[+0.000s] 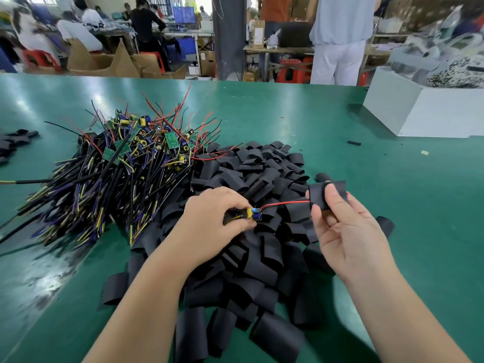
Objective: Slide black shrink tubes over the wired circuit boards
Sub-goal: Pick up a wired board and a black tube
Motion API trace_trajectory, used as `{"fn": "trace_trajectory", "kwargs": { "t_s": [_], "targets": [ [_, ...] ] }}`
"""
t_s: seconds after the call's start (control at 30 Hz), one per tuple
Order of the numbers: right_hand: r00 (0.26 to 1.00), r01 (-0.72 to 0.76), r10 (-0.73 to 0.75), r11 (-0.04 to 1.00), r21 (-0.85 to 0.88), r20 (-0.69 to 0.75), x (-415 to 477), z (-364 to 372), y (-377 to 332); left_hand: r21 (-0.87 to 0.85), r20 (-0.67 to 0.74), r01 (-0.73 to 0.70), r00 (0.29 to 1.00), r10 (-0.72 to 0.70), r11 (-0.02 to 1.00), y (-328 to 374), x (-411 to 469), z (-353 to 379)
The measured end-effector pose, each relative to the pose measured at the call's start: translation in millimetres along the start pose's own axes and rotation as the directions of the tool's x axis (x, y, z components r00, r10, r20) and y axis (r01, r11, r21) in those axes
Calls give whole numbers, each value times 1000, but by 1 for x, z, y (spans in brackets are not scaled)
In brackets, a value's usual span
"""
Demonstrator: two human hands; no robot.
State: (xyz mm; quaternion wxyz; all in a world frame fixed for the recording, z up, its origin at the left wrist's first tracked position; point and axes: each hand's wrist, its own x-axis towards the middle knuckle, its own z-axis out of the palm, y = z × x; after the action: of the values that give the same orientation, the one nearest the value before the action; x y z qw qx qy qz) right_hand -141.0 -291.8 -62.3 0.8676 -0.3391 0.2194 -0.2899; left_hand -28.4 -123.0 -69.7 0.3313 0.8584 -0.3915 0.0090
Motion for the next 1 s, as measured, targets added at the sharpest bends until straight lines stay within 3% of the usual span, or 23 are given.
{"fn": "trace_trajectory", "kwargs": {
  "t_s": [0.1,0.23,0.37,0.53,0.63,0.87,1.0],
  "targets": [
    [1000,28,-28,1000,-4,-10,1,0,2,-230,-38,35,998,-45,973,1,-1,1],
    [996,83,-83,996,-13,-35,5,-5,-2,-444,28,77,997,-72,892,2,-1,1],
    [987,43,-57,994,97,148,4,-4,-7,-654,114,102,993,-36,750,5,-2,-1],
    [902,-54,-1,992,115,431,-5,-2,-2,-721,202,152,979,-4,676,14,-4,6],
    [872,-38,6,998,55,490,-5,-2,1,-844,262,203,964,52,497,22,-6,8],
    [842,224,-100,959,-176,529,-1,-8,-3,-908,359,352,933,-11,227,23,-3,10],
    [853,337,-164,898,-284,495,-2,-7,-3,-900,406,406,913,-34,159,21,-3,11]
  ]
}}
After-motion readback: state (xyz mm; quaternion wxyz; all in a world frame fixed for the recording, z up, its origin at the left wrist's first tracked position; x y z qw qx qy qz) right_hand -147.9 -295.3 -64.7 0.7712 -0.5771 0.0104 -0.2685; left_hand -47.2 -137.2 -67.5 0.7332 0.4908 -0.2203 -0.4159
